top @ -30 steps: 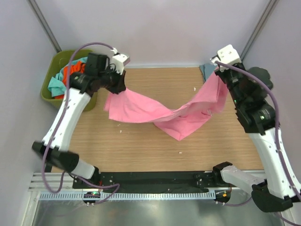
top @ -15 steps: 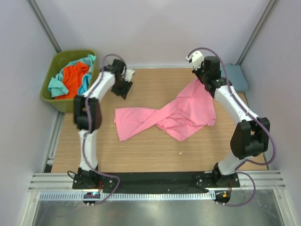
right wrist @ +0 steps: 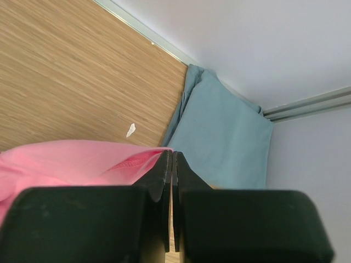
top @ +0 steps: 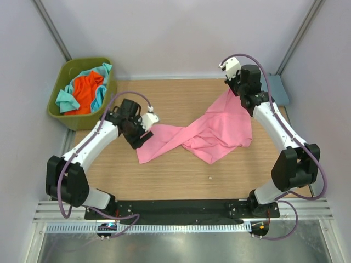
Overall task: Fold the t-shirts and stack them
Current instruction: Flatten the tshirt out
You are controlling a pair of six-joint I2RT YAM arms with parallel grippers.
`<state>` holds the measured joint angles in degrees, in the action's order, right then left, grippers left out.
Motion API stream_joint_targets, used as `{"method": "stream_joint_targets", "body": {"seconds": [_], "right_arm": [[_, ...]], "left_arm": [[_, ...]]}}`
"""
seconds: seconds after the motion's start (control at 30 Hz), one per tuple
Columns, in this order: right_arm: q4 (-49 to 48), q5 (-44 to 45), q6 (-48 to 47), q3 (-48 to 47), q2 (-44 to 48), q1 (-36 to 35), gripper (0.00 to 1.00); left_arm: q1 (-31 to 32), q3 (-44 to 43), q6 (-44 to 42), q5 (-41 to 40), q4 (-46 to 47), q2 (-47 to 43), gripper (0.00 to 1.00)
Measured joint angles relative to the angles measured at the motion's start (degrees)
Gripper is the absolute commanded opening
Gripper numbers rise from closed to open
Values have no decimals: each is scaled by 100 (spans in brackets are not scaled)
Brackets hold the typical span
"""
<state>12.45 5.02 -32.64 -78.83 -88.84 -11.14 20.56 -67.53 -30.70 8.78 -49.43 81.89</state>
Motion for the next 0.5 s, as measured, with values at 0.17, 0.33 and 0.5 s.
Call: {"method": "stream_joint_targets", "body": {"seconds": [0.17,0.33,0.5], "right_arm": [[61,-59,28,-15,-11,0,1],[245,-127,61,-179,-125,0,1],[315,-168,116,-273,-168,0,1]], "left_arm": [[562,789,-275,11,33,234,61],[756,809,-225,55,116,610,58],[776,809,-74,140,164,820,56]]}}
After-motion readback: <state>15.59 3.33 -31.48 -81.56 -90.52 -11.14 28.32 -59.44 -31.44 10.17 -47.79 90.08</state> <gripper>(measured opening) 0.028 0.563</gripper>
